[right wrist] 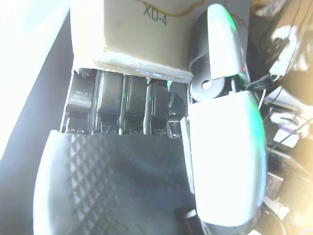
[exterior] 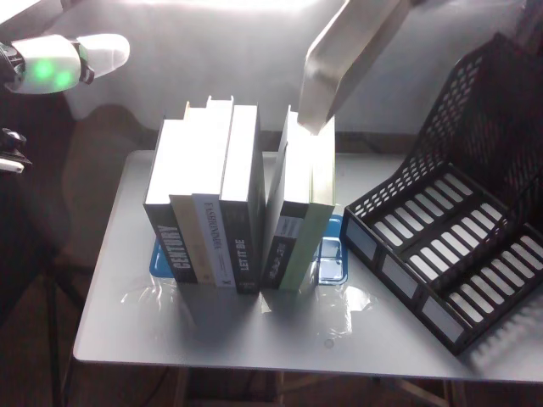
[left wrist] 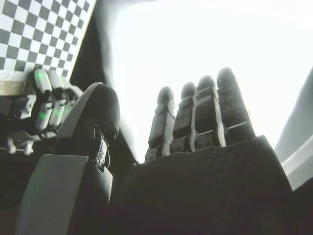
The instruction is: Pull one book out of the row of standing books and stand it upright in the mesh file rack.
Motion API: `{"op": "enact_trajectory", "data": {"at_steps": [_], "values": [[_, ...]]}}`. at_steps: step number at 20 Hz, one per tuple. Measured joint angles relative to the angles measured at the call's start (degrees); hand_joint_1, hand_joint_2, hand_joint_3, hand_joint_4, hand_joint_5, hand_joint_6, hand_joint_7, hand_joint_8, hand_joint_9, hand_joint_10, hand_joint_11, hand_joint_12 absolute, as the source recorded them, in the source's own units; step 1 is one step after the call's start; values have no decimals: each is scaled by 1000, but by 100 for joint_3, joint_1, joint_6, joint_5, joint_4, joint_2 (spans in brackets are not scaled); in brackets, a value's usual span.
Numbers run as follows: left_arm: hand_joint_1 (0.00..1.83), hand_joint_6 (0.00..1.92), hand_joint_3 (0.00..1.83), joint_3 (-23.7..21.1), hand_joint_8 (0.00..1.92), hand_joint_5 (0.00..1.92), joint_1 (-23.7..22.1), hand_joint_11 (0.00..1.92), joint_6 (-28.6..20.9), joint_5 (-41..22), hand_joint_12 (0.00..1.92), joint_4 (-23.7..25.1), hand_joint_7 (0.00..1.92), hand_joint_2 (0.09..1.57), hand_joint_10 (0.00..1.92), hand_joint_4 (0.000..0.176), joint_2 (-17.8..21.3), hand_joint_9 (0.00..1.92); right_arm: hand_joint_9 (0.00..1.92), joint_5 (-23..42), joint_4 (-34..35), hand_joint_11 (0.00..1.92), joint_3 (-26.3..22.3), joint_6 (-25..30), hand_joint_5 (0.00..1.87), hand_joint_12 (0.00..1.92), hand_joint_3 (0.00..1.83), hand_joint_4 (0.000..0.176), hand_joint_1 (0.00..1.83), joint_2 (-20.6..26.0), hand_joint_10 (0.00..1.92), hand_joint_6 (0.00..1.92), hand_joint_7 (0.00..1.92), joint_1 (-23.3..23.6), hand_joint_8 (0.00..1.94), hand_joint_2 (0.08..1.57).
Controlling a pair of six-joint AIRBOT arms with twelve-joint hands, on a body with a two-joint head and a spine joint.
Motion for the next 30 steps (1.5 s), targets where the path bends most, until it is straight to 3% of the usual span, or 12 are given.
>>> {"op": "enact_trajectory", "data": {"at_steps": [3,6,9,11,13,15,18,19,23,25,27,30], "values": [[578,3,0,0,0,79,0,0,2,-4,0,7,0,1449,0,52,-13,0,732,4,-461,256,-138,295,731,1921,4,0,1350,245,1564,1200,852,201,1280,1206],[548,6,2,0,0,89,-17,0,0,13,0,52,0,1455,0,37,-37,0,912,111,-883,504,-291,592,828,1906,0,0,1242,553,1480,1115,919,597,1244,1175],[504,1,3,0,0,66,-63,0,0,2,0,55,0,1459,0,41,-37,0,626,61,-1198,15,-476,798,826,1813,2,0,1343,787,1469,1244,858,977,1275,1204],[497,4,0,0,0,71,-94,0,0,20,0,55,0,1448,0,52,-92,0,688,92,-1615,113,-608,1060,805,1811,0,0,1348,949,1435,1256,869,1270,1242,1196],[528,7,0,0,0,83,-118,0,0,37,0,162,0,1445,0,36,-118,0,712,96,-1963,314,-723,1259,832,1909,2,0,1340,1093,1619,1083,793,1534,1327,1206],[624,13,0,0,0,110,-118,0,0,37,0,140,0,1423,0,19,-131,0,798,127,-2347,466,-844,1528,765,1799,0,0,1352,1290,1509,1179,810,1784,1257,1198],[582,2,0,0,0,95,-118,0,0,46,0,138,0,1436,0,16,-131,0,794,205,-2986,356,-944,1862,769,1777,0,0,1356,1526,1462,1226,890,2041,1130,1182],[576,0,1,0,0,91,-118,0,0,46,0,140,0,1440,0,22,-131,0,842,221,-3115,471,-977,1926,777,1819,0,0,1353,1563,1477,1160,908,2059,1106,1175],[589,0,2,0,0,84,-120,0,0,52,0,136,0,1439,0,15,-133,0,812,317,-3565,377,-1023,2205,783,1753,0,0,1361,1670,1406,1189,903,2059,1154,1172],[616,2,1,-13,0,91,-118,0,0,61,0,140,0,1440,0,6,-131,0,880,293,-3703,516,-1023,2251,707,1674,1,0,1362,1722,1372,1282,888,1976,1109,1176],[649,6,1,-24,0,102,-116,0,0,85,0,122,0,1442,0,0,-131,0,997,284,-3768,732,-1003,2256,778,1684,0,0,1381,1727,1323,1099,998,1753,944,1135],[608,2,1,-48,0,101,-81,0,2,107,0,118,0,1444,0,0,-131,0,1077,273,-3773,982,-970,2282,826,1813,0,0,1247,1727,1510,1108,1005,1316,1140,1151]]}}
